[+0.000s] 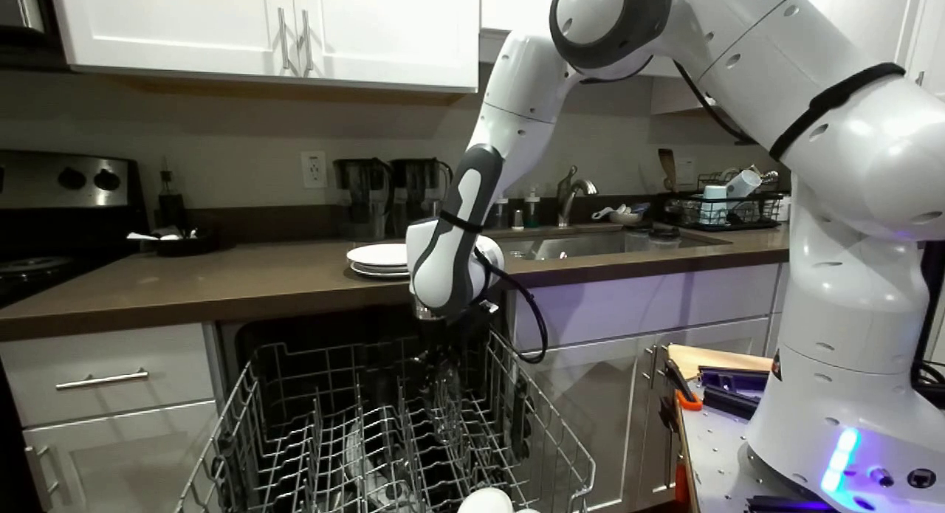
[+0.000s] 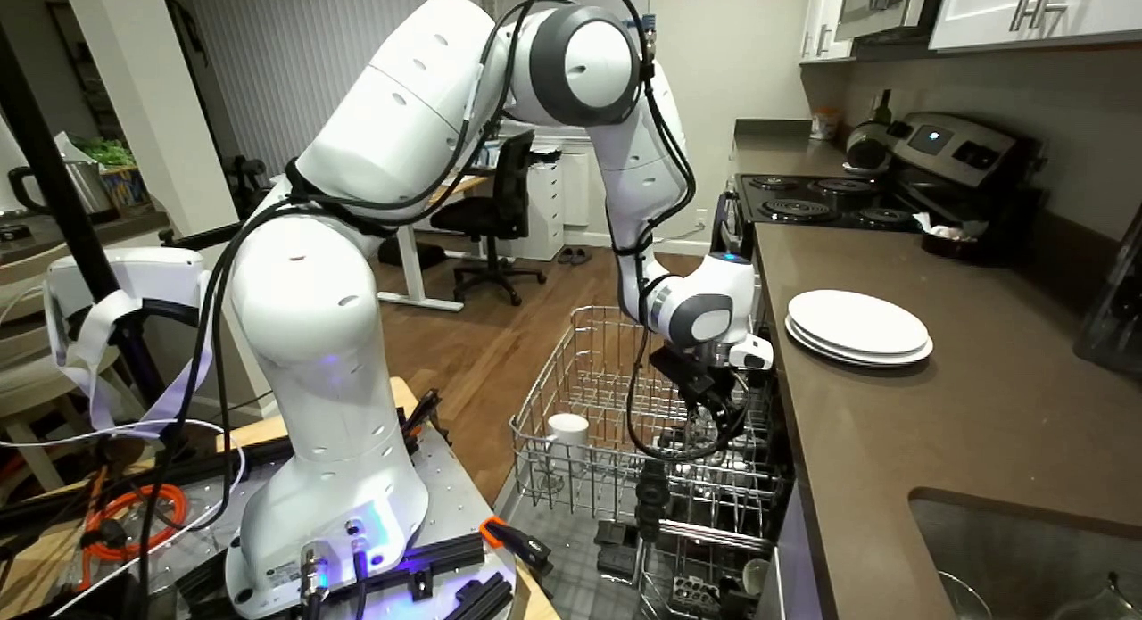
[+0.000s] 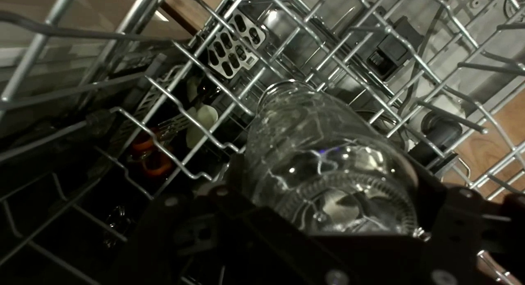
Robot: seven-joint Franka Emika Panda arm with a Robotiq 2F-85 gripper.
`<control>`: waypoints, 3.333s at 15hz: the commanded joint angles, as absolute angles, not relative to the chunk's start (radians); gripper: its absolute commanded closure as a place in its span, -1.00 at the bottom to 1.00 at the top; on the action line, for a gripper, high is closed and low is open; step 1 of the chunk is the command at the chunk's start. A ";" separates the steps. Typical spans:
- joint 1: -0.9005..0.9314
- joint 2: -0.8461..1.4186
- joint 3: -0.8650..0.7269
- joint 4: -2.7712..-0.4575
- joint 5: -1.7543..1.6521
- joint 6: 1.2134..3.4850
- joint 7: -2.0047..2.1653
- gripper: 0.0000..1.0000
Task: Move the glass jar to the left side of the dishwasher rack
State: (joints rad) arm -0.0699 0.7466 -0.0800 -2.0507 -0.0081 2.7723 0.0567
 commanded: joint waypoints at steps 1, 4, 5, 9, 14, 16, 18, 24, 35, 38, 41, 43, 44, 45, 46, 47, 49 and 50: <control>-0.005 0.661 -0.145 -2.096 -0.037 2.695 0.093 -0.24; 0.022 0.616 -0.175 -2.121 -0.054 2.669 0.102 -0.24; 0.028 0.598 -0.181 -2.133 -0.058 2.667 0.103 -0.24; 0.044 0.528 -0.197 -2.180 -0.077 2.665 0.111 -0.24; 0.052 0.423 -0.192 -2.247 -0.092 2.655 0.128 -0.24; 0.064 0.377 -0.190 -2.271 -0.101 2.648 0.136 -0.24; 0.079 0.332 -0.187 -2.287 -0.121 2.636 0.151 -0.24; 0.090 0.279 -0.127 -2.257 -0.134 2.642 0.152 -0.24; 0.121 0.387 0.020 -2.116 -0.080 2.626 0.140 -0.24; 0.151 0.380 0.033 -2.144 -0.080 2.631 0.166 -0.24; 0.196 0.360 0.025 -2.194 -0.099 2.678 0.231 -0.24; 0.220 0.359 0.020 -2.220 -0.108 2.698 0.266 -0.24; 0.231 0.357 0.021 -2.232 -0.107 2.706 0.280 -0.24; 0.245 0.358 0.020 -2.243 -0.108 2.717 0.299 -0.24; 0.254 0.358 0.021 -2.253 -0.106 2.724 0.312 -0.24; 0.266 0.359 0.020 -2.263 -0.105 2.738 0.328 -0.24; 0.281 0.361 0.024 -2.282 -0.096 2.767 0.348 -0.24; 0.288 0.361 0.025 -2.289 -0.093 2.775 0.357 -0.24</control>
